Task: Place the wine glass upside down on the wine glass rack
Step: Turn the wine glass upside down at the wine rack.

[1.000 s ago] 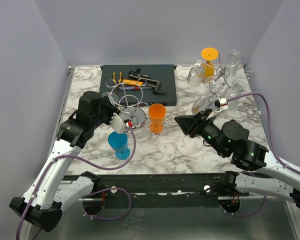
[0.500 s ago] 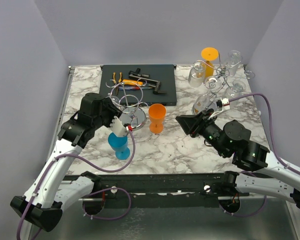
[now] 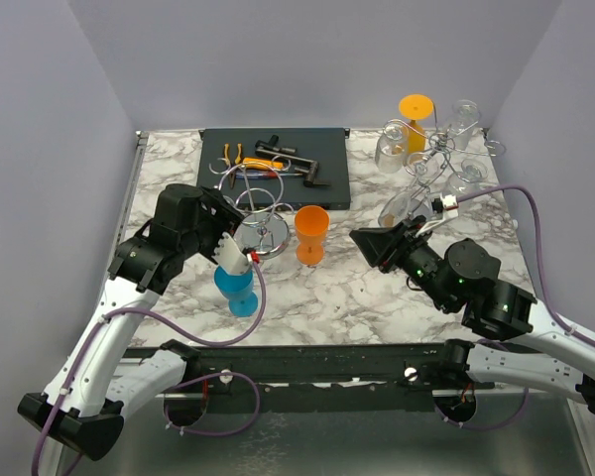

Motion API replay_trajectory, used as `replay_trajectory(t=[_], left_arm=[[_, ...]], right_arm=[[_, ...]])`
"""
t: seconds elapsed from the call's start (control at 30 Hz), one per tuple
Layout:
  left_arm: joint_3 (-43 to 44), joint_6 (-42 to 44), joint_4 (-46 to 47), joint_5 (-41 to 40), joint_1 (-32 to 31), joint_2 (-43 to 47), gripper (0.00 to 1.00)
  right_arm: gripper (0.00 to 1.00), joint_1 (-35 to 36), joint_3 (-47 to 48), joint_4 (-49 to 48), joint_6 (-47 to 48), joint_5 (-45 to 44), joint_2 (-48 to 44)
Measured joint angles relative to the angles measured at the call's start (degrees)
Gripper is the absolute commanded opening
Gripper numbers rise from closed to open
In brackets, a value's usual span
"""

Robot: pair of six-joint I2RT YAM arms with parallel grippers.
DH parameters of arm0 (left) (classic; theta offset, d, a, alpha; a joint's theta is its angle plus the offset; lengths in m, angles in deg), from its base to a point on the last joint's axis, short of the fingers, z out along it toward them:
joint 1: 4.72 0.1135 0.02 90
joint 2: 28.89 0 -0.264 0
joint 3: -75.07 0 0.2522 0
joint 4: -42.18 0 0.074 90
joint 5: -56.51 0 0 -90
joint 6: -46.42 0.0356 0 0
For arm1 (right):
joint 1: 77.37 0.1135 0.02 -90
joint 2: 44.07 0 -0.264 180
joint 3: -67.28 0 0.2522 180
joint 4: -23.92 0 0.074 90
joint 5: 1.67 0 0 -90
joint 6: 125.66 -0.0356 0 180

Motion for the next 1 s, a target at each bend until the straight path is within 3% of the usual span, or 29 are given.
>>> replay_trajectory(t=[0.27,0.33,0.4,0.6,0.83,1.0], left_arm=[[0.00,-0.83,-0.90,0.02,0.00,0.04,0.75],[0.00,-1.33,-0.90,0.11,0.00,0.04,0.93],[0.57,-2.21,-1.33,0.33,0.00,0.04,0.99],[5.42,-8.35,-2.16,3.21,0.02,0.24,0.99],[11.26,-24.48,-2.67,9.29,0.02,3.43,0.99],[16.48,-45.13,-1.38,13.81,0.02,4.26,0.99]], right_arm=[[0.32,0.00,0.00,0.00,0.02,0.02,0.04],[0.32,0.00,0.00,0.00,0.04,0.02,0.07],[0.35,0.00,0.02,0.00,0.09,0.02,0.13],[0.50,0.00,2.36,0.85,0.87,0.02,2.89],[0.59,0.00,9.70,6.16,1.55,-0.02,12.11],[0.61,0.00,16.44,10.86,2.10,-0.31,21.84]])
